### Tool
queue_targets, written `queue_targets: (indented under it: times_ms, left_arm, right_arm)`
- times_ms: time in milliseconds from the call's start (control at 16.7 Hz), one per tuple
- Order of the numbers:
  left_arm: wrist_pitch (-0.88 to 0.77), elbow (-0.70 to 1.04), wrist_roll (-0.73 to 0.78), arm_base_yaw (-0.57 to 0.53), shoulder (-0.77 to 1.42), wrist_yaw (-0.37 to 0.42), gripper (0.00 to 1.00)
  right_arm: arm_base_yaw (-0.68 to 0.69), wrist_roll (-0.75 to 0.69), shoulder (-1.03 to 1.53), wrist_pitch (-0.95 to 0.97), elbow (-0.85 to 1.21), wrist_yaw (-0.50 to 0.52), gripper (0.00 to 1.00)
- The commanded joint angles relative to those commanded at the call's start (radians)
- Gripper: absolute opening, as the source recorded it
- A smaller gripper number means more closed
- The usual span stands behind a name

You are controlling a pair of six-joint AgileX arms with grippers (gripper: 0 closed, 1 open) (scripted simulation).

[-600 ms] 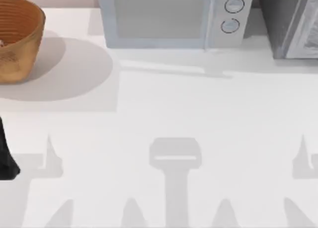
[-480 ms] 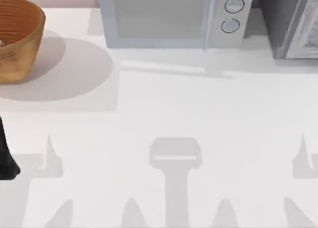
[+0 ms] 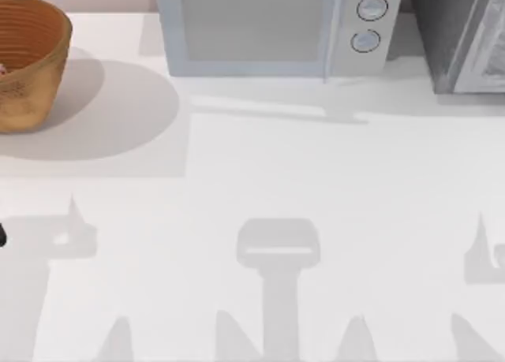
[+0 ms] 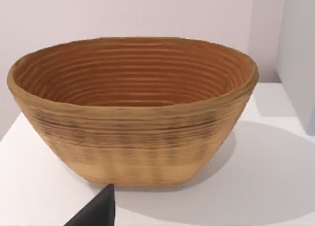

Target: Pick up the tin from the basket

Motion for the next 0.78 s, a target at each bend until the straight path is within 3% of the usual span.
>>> queue_targets:
  times_ms: [300, 780]
  left_arm:
    - [-0.201, 0.387, 0.037, 0.046, 0.388, 0.016, 1.00]
    - [-0.587, 1.178, 0.104, 0.110, 1.147, 0.067, 1.00]
  right_arm:
    - [0.000, 0.000, 0.000, 0.000, 0.000, 0.000, 1.00]
    - [0.000, 0.000, 0.000, 0.000, 0.000, 0.000, 1.00]
